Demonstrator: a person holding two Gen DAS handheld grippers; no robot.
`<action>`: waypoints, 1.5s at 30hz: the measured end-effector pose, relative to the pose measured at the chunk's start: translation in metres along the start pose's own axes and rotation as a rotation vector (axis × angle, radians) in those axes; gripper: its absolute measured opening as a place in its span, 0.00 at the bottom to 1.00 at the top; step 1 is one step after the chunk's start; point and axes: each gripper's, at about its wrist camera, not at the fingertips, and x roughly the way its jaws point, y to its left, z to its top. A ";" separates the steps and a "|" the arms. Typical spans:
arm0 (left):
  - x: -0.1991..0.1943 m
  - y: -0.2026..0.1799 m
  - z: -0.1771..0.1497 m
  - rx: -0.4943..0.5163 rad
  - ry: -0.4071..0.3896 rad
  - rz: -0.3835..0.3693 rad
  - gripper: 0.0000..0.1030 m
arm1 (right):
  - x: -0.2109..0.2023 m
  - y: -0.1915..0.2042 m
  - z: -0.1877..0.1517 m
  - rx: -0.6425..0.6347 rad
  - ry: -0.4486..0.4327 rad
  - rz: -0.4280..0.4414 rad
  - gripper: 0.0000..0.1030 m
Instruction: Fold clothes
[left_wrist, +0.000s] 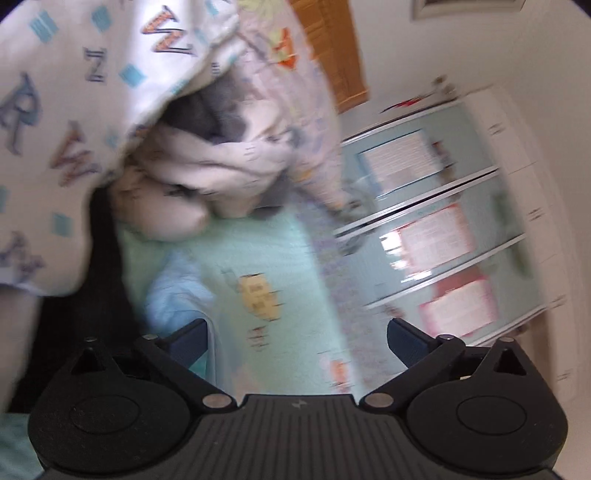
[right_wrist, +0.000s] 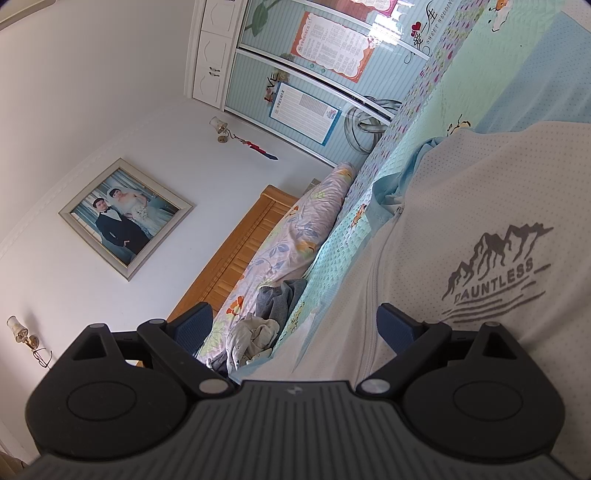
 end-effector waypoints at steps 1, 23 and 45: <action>-0.003 0.001 -0.002 0.011 0.019 0.029 0.99 | 0.000 0.000 0.000 0.000 0.000 0.000 0.93; 0.101 -0.008 0.023 0.513 0.209 0.620 0.91 | -0.001 0.000 -0.001 0.004 -0.004 0.004 0.93; 0.088 -0.097 -0.040 1.516 -0.199 1.098 0.99 | -0.002 -0.001 0.000 0.002 -0.003 0.001 0.93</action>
